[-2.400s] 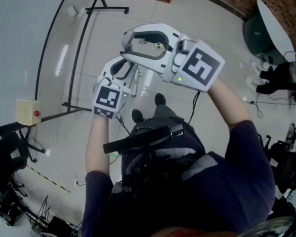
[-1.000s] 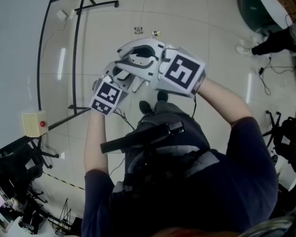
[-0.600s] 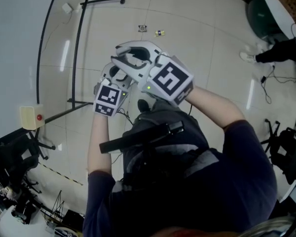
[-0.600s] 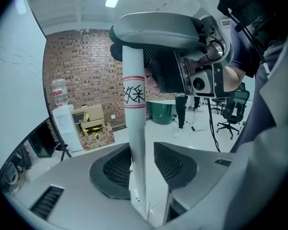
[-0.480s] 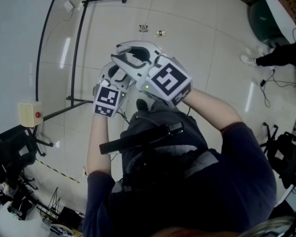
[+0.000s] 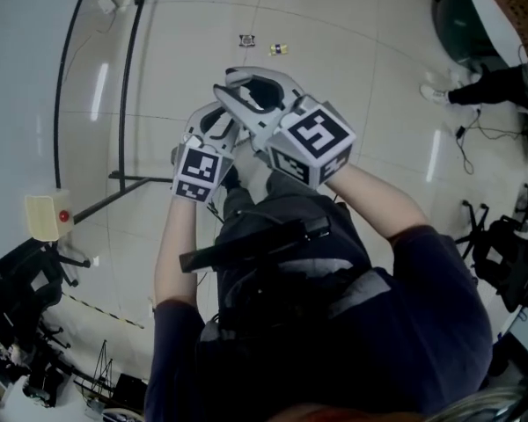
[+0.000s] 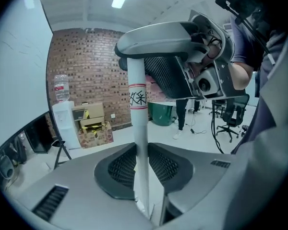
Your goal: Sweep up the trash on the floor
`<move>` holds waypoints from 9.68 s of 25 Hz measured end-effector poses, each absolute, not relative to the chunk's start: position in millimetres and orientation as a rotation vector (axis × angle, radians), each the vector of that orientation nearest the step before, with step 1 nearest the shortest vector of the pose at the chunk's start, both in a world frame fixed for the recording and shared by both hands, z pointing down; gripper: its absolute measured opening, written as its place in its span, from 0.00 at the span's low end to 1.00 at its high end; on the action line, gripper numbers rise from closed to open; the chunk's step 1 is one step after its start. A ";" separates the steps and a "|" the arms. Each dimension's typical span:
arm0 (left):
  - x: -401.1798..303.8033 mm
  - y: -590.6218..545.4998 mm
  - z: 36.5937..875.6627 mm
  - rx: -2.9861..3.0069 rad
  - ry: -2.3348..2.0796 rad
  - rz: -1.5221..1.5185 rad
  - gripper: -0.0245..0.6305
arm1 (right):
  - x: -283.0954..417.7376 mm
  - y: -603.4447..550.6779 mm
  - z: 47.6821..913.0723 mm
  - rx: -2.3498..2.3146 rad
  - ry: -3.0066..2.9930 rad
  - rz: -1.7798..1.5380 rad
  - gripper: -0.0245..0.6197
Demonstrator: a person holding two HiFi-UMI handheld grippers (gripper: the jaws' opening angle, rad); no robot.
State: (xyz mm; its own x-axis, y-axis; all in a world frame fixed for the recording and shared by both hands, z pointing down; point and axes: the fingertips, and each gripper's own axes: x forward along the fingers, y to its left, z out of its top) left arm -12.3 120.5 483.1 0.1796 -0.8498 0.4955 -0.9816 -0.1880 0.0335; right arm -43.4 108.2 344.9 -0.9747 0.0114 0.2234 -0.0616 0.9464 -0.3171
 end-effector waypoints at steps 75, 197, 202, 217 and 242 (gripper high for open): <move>5.0 -113.5 693.9 2.227 -1.267 0.965 0.17 | -21.5 -161.2 569.4 0.631 -2.663 0.489 0.23; 145.4 -36.3 317.1 2.738 -1.559 0.788 0.19 | 132.5 -17.4 182.2 0.118 -3.285 0.049 0.23; 117.5 -43.9 322.5 2.689 -1.600 0.783 0.20 | 104.4 -30.2 190.3 0.093 -3.256 0.038 0.22; 34.1 -93.4 344.4 2.826 -1.381 0.468 0.37 | -10.3 -57.4 210.8 -0.269 -3.108 0.197 0.22; -145.5 -216.3 397.4 2.394 -1.730 0.861 0.13 | -147.1 -162.2 254.4 -0.657 -2.958 0.037 0.24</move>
State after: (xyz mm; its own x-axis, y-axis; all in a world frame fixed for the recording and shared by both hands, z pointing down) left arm -145.5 -216.3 397.4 0.2118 -0.8561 0.4713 -0.8923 -0.3662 -0.2641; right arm -147.1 -162.2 254.4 -0.9000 0.4235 0.1036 0.4208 0.9059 -0.0477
